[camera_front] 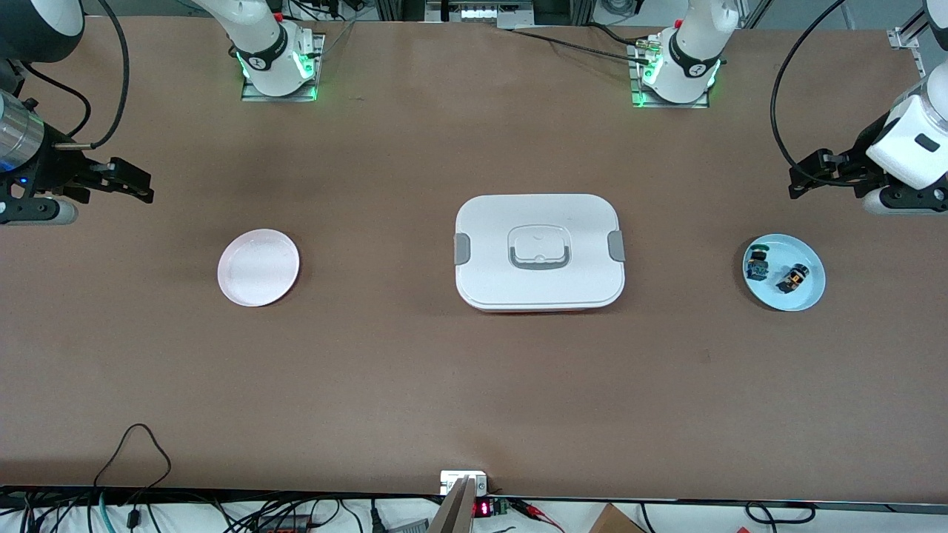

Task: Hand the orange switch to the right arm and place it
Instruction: 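Move the left gripper over the light-blue plate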

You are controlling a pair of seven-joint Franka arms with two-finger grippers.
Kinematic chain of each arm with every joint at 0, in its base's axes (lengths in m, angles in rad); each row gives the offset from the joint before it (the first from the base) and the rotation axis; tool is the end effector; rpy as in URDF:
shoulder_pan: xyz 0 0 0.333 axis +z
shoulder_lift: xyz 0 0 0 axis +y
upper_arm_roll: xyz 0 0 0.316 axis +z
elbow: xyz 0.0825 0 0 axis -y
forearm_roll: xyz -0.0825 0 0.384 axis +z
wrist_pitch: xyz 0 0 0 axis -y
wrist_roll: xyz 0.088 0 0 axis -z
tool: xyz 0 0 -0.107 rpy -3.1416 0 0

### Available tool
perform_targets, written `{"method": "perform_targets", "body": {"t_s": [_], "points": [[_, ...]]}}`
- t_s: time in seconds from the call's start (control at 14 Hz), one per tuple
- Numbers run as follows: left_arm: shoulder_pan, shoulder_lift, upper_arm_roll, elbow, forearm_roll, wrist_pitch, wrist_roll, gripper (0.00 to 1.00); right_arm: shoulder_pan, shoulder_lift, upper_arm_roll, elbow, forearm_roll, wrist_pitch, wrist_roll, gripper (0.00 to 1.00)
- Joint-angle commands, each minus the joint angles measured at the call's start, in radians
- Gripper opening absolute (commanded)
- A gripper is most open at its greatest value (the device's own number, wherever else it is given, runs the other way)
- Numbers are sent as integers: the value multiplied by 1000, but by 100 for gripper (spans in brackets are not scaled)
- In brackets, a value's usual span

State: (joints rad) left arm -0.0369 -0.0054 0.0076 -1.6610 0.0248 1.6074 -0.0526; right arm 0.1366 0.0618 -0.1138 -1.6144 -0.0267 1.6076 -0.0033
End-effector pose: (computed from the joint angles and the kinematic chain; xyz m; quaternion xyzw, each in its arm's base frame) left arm 0.5530 -0.0136 0.5880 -0.9996 -0.0109 0.0236 0.0133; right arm 0.5726 0.0121 0.5724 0.9992 0.0140 -0.0339 0.0172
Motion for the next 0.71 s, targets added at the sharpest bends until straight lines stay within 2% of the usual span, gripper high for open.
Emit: {"method": "perform_targets", "body": {"t_s": [0.0, 0.64], "points": [[-3, 7, 5, 21, -12, -21, 8, 100, 3, -13, -3, 2, 14, -12, -1, 100], [-3, 7, 5, 21, -11, -41, 5, 100, 5, -14, -1, 2, 14, -12, -3, 100]]}}
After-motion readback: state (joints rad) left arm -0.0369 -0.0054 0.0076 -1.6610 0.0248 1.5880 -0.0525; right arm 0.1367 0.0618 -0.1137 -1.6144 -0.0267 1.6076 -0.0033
